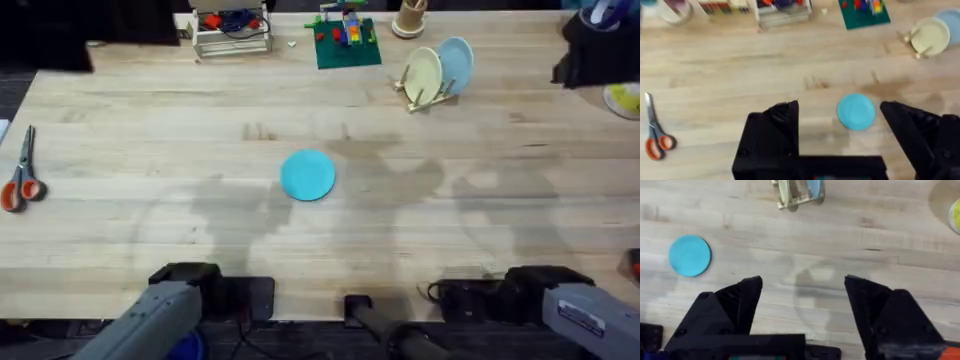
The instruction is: Pick up the plates from the table one by one and place each into a slot on the dish rack.
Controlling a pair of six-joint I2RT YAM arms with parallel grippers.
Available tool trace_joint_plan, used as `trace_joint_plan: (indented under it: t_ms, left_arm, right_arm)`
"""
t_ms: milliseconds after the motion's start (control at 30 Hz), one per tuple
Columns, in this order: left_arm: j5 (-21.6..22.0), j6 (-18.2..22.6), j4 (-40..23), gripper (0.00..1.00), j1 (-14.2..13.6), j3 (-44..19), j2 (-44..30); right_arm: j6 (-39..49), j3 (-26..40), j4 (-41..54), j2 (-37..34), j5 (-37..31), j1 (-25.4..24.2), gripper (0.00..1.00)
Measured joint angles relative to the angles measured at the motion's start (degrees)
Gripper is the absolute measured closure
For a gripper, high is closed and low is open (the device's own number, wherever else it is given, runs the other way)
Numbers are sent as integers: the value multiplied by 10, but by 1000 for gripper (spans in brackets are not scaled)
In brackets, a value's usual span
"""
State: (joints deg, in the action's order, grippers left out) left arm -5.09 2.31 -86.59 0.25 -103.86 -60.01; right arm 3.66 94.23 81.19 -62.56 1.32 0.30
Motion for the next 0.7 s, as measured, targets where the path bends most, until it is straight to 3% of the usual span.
trace_joint_plan:
  t_ms: [233,567,633,700]
  left_arm:
    - [-17,-2,-52,8,0,-34,-81]
    - [-27,-3,-73,29,0,-36,-113]
    - [-28,-5,-73,279,0,-36,-116]
    - [-28,-6,-73,602,0,-36,-117]
  right_arm:
    - [1,7,1,-36,0,0,10]
    - [2,8,1,-37,0,0,10]
    - [2,8,1,-37,0,0,10]
    - [2,8,1,-37,0,0,10]
